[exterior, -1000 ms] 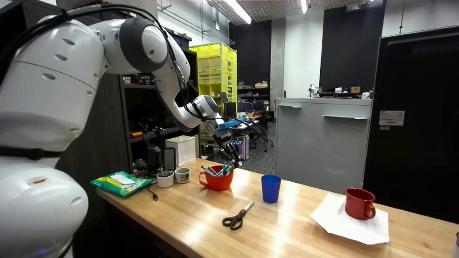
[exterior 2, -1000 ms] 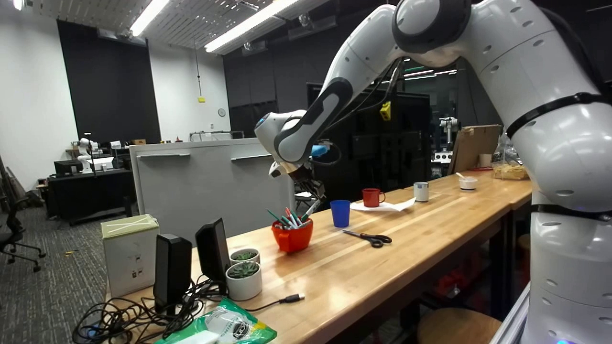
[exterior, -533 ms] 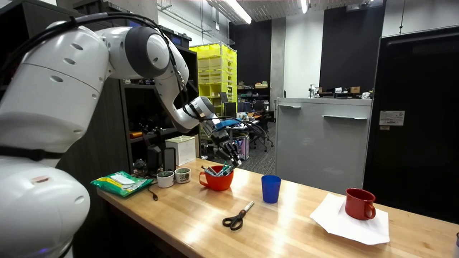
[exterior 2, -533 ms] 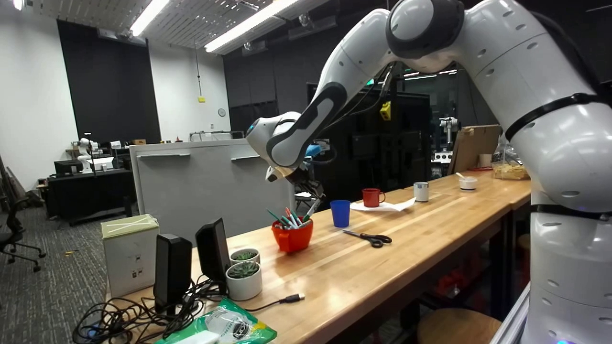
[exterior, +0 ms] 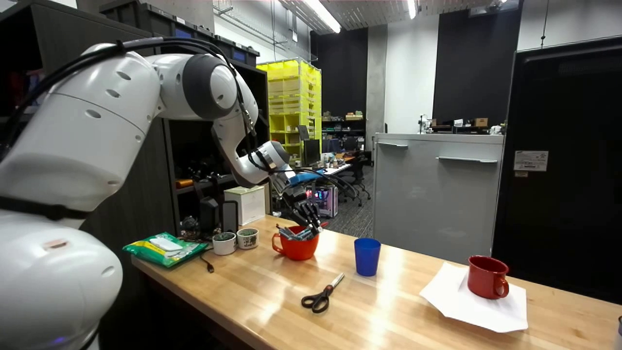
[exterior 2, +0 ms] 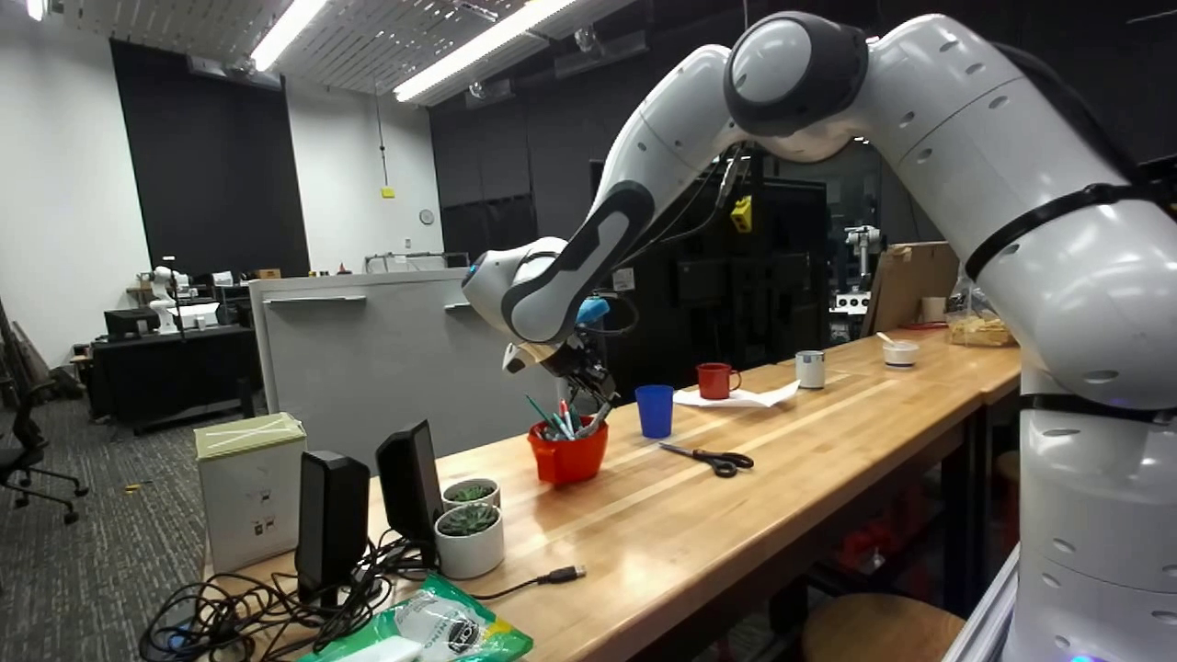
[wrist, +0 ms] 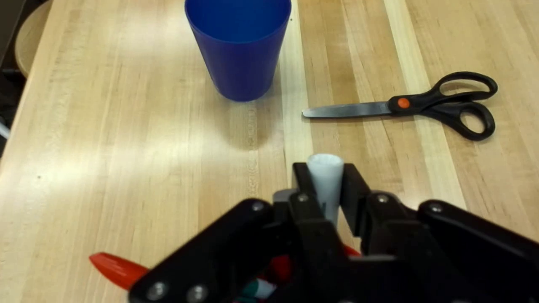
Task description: Put the marker in the left red cup
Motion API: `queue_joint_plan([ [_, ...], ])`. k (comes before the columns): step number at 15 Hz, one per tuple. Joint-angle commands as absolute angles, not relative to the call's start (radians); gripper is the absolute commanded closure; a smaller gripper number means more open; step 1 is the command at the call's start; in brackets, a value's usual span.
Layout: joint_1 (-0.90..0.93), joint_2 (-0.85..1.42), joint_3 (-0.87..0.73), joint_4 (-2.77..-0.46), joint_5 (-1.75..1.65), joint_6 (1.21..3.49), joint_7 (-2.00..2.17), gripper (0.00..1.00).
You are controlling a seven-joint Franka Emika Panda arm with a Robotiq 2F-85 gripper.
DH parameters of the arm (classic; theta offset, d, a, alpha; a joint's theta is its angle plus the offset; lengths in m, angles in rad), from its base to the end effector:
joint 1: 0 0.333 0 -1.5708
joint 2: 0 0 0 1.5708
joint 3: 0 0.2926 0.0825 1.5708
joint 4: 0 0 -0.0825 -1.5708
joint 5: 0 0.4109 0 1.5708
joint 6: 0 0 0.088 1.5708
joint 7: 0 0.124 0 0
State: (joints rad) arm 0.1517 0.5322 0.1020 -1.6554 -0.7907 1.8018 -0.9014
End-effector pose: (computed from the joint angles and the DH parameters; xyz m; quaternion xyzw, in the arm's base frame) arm 0.6520 0.0902 0.2471 0.6821 0.6308 -0.2689 0.2541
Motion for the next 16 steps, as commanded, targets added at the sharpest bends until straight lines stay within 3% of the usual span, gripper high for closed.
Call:
queue_joint_plan([
  [1,0.164,0.559,0.113,-1.621,-0.790,1.769,-0.885,0.95],
  [3,0.165,0.565,0.117,-1.614,-0.788,1.763,-0.883,0.95],
  [4,0.165,0.566,0.119,-1.612,-0.786,1.760,-0.881,0.85],
  [5,0.165,0.569,0.120,-1.609,-0.786,1.759,-0.879,0.54],
  [7,0.167,0.571,0.121,-1.605,-0.785,1.754,-0.875,0.50],
  [14,0.158,0.534,0.127,-1.608,-0.767,1.765,-0.875,0.02],
  [16,0.148,0.509,0.133,-1.621,-0.747,1.777,-0.885,0.00],
])
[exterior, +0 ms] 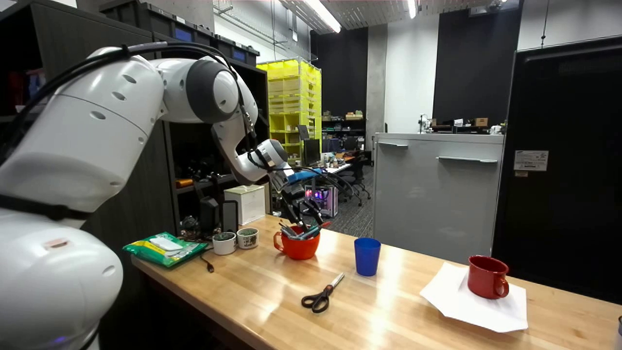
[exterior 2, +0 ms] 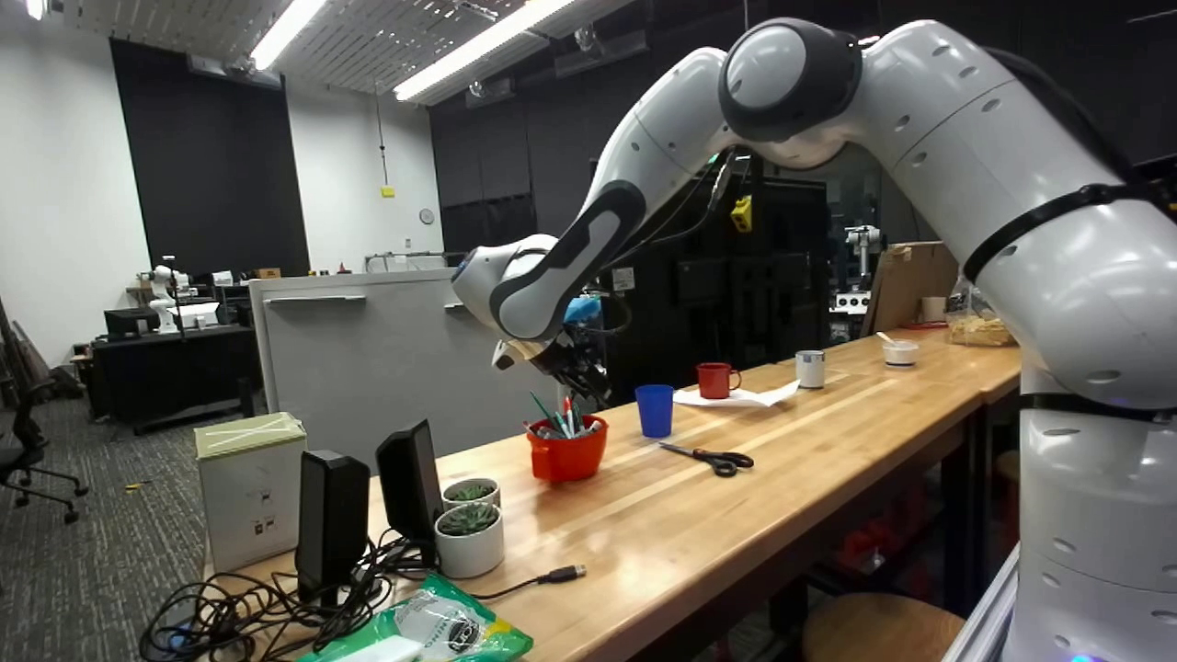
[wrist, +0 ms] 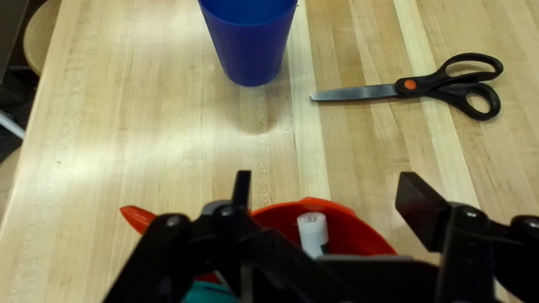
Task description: Put the marker in the left red cup
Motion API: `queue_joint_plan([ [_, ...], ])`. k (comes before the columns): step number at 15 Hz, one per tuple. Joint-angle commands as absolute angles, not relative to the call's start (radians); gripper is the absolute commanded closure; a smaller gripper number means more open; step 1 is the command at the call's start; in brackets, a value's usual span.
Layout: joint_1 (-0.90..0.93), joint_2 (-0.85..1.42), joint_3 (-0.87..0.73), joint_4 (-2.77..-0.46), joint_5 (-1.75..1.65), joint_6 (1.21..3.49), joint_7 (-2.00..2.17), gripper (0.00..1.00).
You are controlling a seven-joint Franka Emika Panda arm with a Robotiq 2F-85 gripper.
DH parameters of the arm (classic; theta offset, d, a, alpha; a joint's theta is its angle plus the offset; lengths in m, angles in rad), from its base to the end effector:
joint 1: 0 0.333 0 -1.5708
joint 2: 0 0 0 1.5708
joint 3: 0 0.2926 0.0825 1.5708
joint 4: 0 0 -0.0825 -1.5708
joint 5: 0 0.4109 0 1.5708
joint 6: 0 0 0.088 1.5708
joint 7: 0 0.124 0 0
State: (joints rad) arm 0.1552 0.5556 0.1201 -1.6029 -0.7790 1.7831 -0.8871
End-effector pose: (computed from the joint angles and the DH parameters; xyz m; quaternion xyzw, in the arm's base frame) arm 0.6604 0.1043 0.2537 0.6906 0.6264 -0.2577 0.2538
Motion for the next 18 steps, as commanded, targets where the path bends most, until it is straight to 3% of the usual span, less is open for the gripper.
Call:
queue_joint_plan([
  [1,0.140,0.492,0.137,-1.633,-0.729,1.787,-0.892,0.00],
  [11,0.044,0.229,0.134,-1.822,-0.378,1.905,-0.938,0.00],
  [18,-0.004,0.023,0.081,-2.082,-0.211,2.138,-0.835,0.00],
])
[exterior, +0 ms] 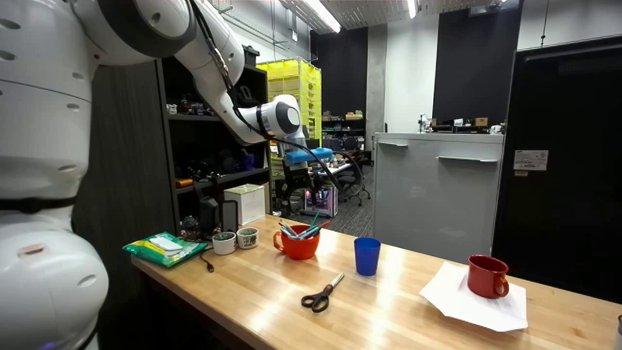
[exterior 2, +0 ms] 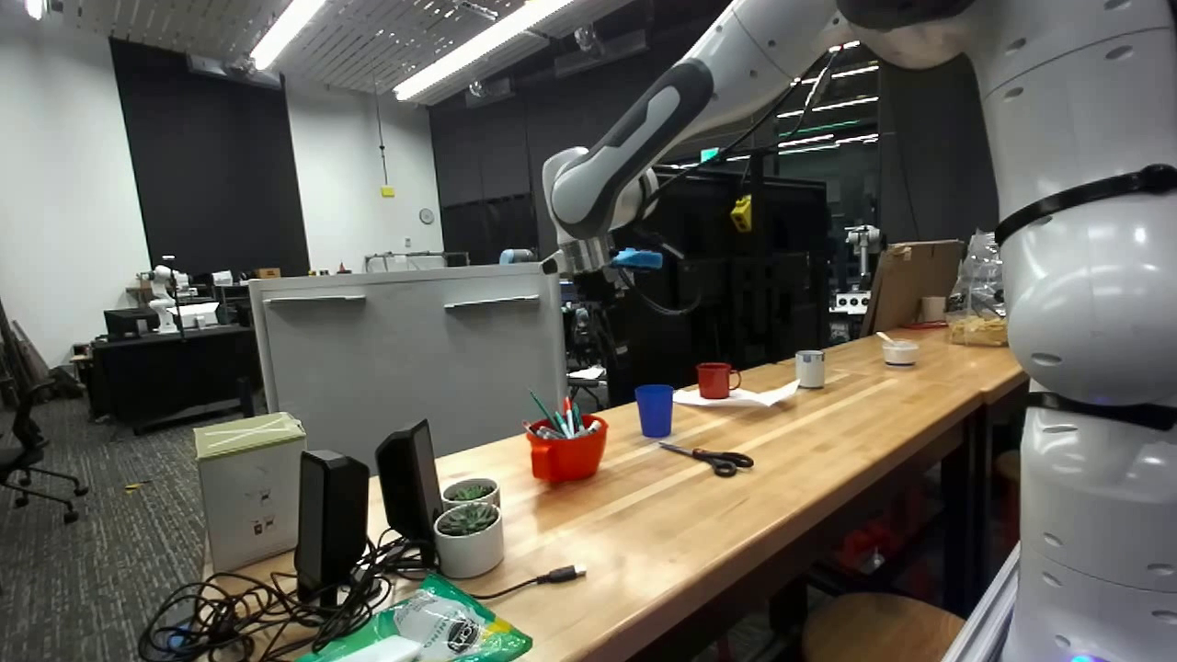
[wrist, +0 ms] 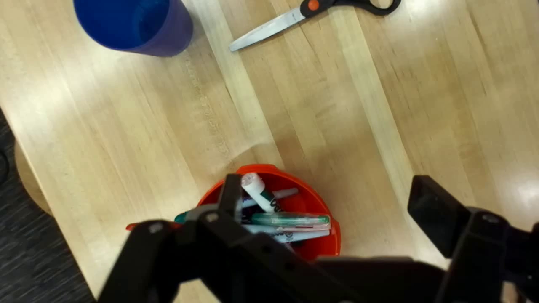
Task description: Put the marker in the left red cup
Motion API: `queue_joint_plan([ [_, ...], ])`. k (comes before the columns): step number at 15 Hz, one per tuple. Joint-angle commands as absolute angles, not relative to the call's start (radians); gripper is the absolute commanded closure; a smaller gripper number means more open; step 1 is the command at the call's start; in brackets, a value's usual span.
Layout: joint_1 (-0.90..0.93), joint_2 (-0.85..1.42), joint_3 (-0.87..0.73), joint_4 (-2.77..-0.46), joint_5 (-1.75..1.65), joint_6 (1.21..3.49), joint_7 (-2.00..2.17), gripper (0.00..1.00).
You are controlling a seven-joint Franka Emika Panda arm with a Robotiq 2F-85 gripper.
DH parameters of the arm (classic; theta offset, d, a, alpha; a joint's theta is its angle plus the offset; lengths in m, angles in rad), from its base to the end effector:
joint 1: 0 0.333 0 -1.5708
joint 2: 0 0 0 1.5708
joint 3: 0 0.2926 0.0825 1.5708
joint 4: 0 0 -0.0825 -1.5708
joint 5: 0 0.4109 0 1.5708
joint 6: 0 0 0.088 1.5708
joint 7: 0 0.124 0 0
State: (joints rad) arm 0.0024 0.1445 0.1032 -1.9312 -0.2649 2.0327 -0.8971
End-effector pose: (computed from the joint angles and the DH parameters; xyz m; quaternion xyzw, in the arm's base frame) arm 0.6058 0.0443 0.3588 0.8405 0.5302 -0.0612 0.0932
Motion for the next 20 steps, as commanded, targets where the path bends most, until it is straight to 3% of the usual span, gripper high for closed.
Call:
queue_joint_plan([
  [1,-0.007,-0.006,0.071,-2.122,-0.185,2.170,-0.810,0.00],
  [8,-0.010,-0.187,-0.006,-2.341,-0.067,2.312,-0.667,0.00],
  [20,-0.036,-0.451,-0.083,-2.570,-0.085,2.359,-0.352,0.00],
])
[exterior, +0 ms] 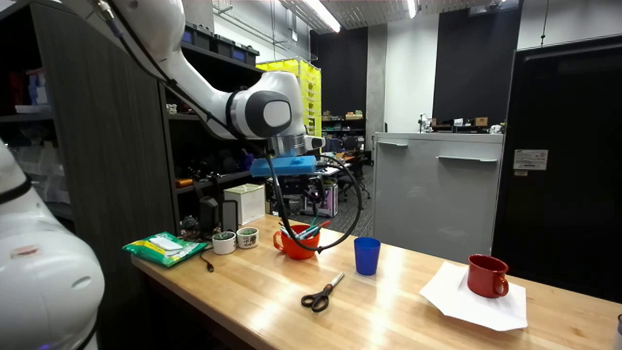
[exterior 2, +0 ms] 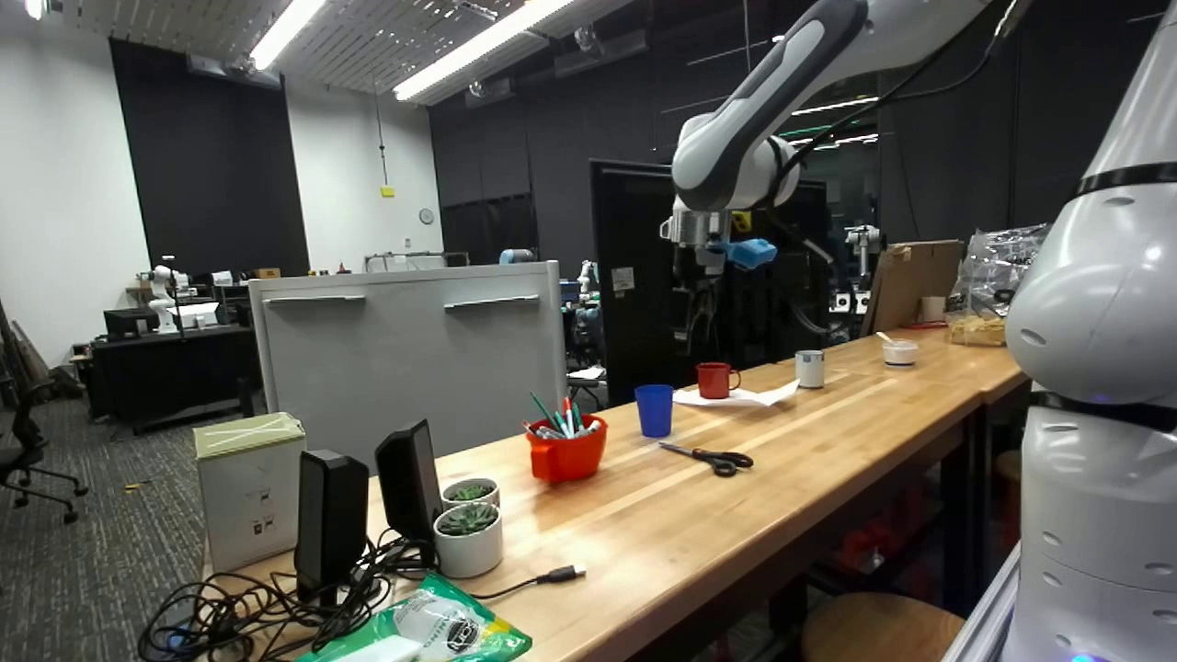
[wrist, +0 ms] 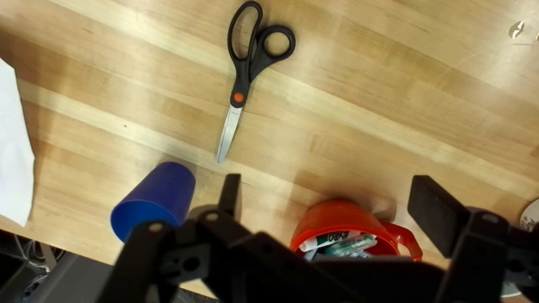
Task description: Put the marker in the left red cup
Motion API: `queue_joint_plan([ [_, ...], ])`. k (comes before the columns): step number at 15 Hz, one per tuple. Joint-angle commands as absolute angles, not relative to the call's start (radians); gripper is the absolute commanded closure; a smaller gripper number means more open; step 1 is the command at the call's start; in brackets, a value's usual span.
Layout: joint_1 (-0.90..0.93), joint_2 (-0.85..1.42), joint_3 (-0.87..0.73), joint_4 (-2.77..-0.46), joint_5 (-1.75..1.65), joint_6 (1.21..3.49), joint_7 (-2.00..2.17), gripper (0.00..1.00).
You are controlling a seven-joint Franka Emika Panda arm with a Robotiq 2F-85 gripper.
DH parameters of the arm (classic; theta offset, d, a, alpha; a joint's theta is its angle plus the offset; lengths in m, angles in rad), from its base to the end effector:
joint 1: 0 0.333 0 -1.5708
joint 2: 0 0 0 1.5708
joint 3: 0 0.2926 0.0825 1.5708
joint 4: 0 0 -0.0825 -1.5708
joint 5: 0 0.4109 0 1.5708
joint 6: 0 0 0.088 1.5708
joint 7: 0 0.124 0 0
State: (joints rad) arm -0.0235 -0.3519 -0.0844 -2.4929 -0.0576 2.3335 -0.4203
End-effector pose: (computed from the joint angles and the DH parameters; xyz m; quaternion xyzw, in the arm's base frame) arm 0.4744 -0.0519 0.3783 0.9801 0.1736 0.0904 0.0326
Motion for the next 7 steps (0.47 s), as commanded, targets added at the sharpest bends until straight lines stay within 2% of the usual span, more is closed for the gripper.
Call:
queue_joint_plan([
  [1,-0.029,-0.465,-0.091,-2.584,-0.081,2.357,-0.371,0.00],
  [2,-0.017,-0.394,-0.097,-2.525,-0.069,2.338,-0.388,0.00],
  [7,-0.016,-0.439,-0.101,-2.562,-0.071,2.342,-0.382,0.00],
])
